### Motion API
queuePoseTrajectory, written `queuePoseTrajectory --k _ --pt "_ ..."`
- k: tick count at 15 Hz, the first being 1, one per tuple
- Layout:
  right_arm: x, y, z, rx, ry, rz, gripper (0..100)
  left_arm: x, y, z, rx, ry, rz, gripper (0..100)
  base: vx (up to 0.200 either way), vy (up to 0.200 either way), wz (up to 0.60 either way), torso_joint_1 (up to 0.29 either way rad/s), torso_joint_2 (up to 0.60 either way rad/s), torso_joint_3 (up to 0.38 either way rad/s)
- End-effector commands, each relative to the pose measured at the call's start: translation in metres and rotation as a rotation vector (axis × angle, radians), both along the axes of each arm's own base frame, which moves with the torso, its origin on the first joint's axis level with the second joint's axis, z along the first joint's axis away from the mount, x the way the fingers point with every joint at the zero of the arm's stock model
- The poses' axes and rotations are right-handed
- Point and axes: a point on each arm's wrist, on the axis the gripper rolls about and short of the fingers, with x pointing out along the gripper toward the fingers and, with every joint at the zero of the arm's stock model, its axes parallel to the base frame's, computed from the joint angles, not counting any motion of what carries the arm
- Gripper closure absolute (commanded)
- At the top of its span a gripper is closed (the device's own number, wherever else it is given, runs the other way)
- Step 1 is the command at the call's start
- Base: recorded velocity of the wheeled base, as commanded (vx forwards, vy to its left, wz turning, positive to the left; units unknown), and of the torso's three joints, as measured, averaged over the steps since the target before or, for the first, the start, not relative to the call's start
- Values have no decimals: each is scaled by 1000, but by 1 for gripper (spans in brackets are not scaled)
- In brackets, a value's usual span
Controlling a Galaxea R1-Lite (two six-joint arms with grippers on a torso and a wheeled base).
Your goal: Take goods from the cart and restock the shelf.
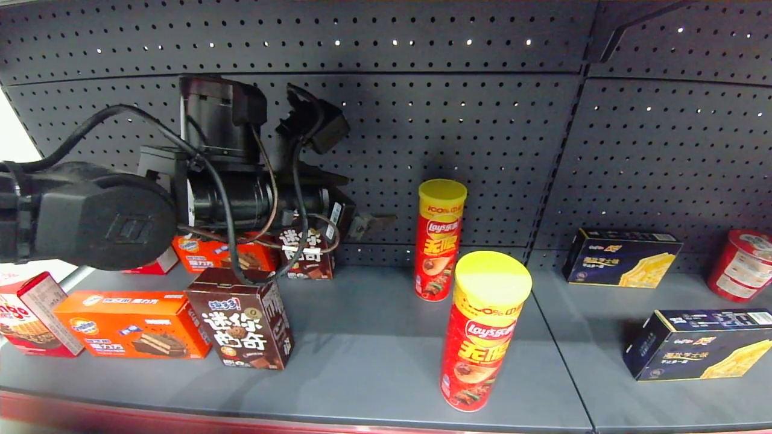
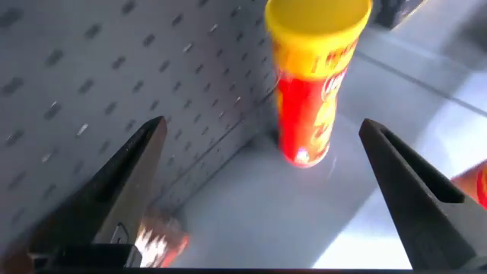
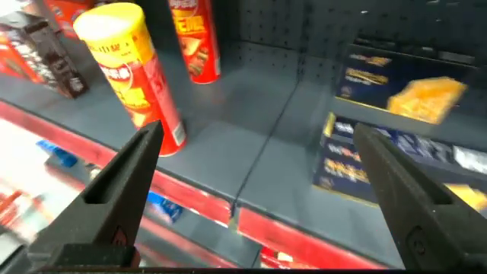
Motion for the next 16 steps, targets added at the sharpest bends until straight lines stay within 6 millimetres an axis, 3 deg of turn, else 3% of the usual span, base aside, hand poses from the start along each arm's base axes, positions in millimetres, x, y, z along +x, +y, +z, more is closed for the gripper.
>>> queuePoseTrajectory --k 1,9,14,16 --pt "29 8 -3 -24 116 59 0 -24 16 4 2 -5 22 0 0 0 0 0 0 0" --pt "84 42 -9 -106 206 136 0 -52 41 4 -14 -64 80 0 0 0 0 0 0 0" --pt "109 68 -11 -164 233 142 0 -54 51 7 -16 -84 146 0 0 0 0 0 0 0" --pt "125 79 -18 -170 245 155 0 -61 57 -3 0 -72 164 0 0 0 0 0 0 0"
